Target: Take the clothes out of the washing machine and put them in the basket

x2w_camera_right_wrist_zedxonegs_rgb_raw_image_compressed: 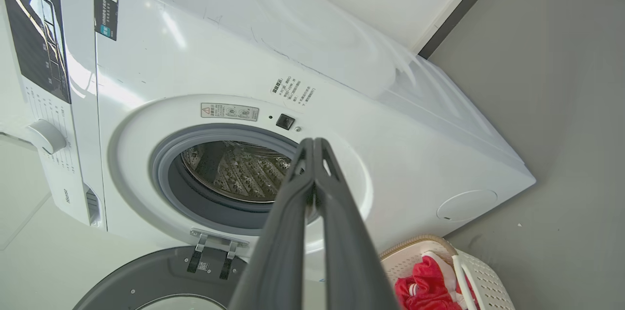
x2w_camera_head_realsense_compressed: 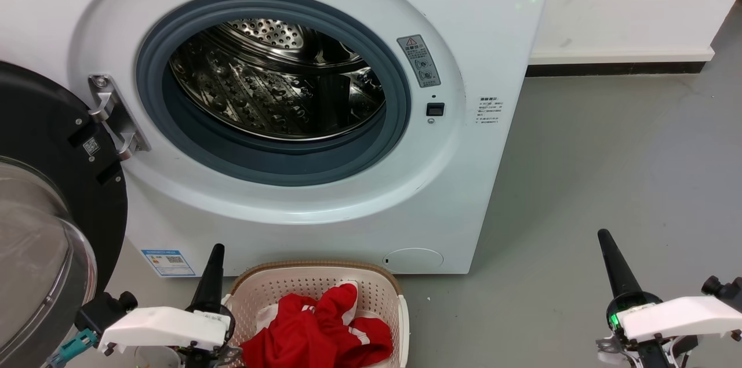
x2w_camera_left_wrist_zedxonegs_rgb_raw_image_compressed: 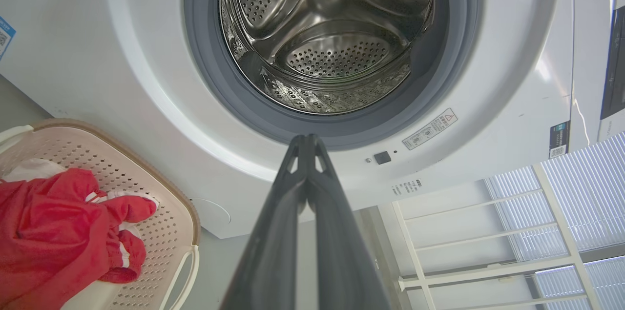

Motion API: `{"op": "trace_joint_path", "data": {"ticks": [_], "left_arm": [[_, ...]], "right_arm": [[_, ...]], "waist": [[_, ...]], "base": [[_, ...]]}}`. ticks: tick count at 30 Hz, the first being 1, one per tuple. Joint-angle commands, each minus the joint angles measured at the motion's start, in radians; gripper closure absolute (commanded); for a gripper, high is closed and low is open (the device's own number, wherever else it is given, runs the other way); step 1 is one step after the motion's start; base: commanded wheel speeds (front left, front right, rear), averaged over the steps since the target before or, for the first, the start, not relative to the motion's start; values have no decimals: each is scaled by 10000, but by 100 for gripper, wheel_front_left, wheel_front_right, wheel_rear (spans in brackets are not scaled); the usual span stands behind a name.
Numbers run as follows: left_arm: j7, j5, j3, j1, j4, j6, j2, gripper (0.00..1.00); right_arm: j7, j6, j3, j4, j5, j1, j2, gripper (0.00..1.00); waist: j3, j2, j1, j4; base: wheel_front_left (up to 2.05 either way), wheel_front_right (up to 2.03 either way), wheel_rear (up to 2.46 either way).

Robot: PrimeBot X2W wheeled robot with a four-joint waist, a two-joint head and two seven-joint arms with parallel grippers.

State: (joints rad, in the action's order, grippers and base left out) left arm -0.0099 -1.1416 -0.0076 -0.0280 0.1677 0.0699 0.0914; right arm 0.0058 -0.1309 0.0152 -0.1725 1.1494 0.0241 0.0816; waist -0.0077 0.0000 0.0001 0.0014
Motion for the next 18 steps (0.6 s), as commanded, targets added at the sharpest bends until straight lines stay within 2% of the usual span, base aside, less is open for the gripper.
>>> {"op": "trace_joint_path", "data": {"ticks": [1, 18], "left_arm": [[56, -237, 61, -261, -28, 61, 26, 100], [389, -2005, 361, -491, 262, 284, -38, 100]], "right_arm": [[34, 1, 35, 16, 258, 287, 52, 100], [295, 2, 235, -250, 2010, 507, 33, 100]], "waist": [[2, 0, -1, 0], [35, 0, -1, -4]], "base": [[0, 0, 0], [0, 0, 0]]}}
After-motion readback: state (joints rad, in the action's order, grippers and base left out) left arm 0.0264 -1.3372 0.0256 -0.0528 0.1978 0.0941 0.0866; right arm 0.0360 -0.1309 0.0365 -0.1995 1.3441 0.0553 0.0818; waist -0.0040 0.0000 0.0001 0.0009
